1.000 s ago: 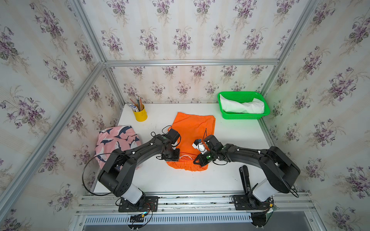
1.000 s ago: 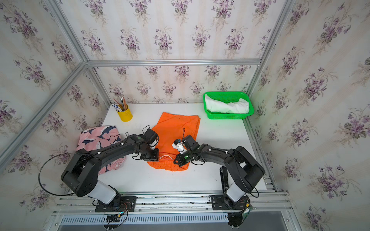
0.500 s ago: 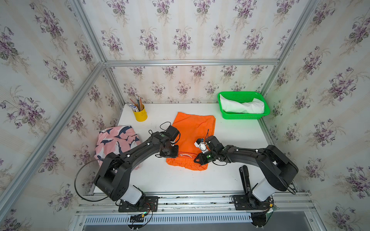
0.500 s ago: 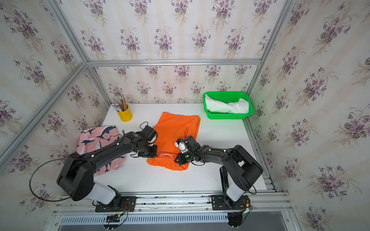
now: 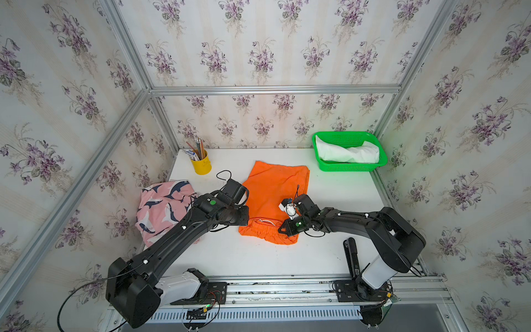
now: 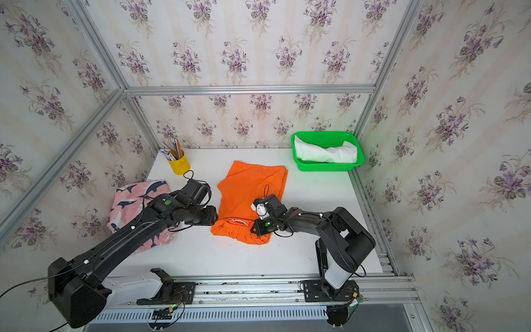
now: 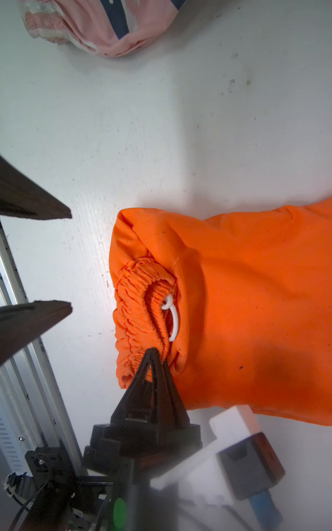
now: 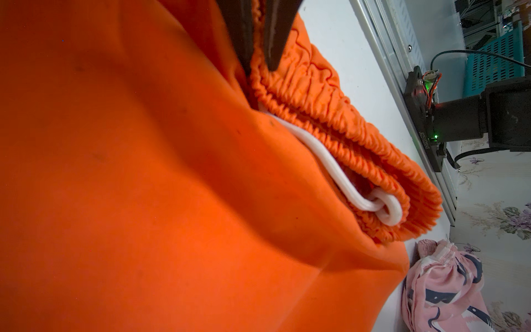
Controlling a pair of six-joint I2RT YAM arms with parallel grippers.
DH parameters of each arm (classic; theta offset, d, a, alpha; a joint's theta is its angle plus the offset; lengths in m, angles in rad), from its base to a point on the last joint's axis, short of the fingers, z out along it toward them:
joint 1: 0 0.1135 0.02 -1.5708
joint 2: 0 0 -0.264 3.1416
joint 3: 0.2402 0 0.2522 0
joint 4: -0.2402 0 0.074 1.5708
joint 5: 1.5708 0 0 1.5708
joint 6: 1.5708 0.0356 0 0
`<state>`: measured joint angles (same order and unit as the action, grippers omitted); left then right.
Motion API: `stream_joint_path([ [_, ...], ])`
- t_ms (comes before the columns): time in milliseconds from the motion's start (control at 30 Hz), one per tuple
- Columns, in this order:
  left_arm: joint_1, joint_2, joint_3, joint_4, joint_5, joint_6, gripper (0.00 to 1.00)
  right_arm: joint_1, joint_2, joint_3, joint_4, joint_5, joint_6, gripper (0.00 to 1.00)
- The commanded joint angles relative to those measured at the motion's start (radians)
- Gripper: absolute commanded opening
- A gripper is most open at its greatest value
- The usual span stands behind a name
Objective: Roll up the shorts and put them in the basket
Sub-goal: Roll the shorts at the center of the board.
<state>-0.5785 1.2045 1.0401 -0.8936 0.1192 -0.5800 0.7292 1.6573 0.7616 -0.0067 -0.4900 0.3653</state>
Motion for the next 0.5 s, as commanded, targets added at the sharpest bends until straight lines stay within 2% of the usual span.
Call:
stream_joint_path([
  [0,-0.017,0.0,-0.012,0.003,0.035,-0.037,0.5,-0.001,0.003,0.0,-0.034,0.055,-0.006,0.0],
  [467,-0.093,0.107,-0.038,0.081,0.06,-0.069,0.51,-0.001,-0.025,-0.007,-0.058,0.063,-0.008,0.0],
])
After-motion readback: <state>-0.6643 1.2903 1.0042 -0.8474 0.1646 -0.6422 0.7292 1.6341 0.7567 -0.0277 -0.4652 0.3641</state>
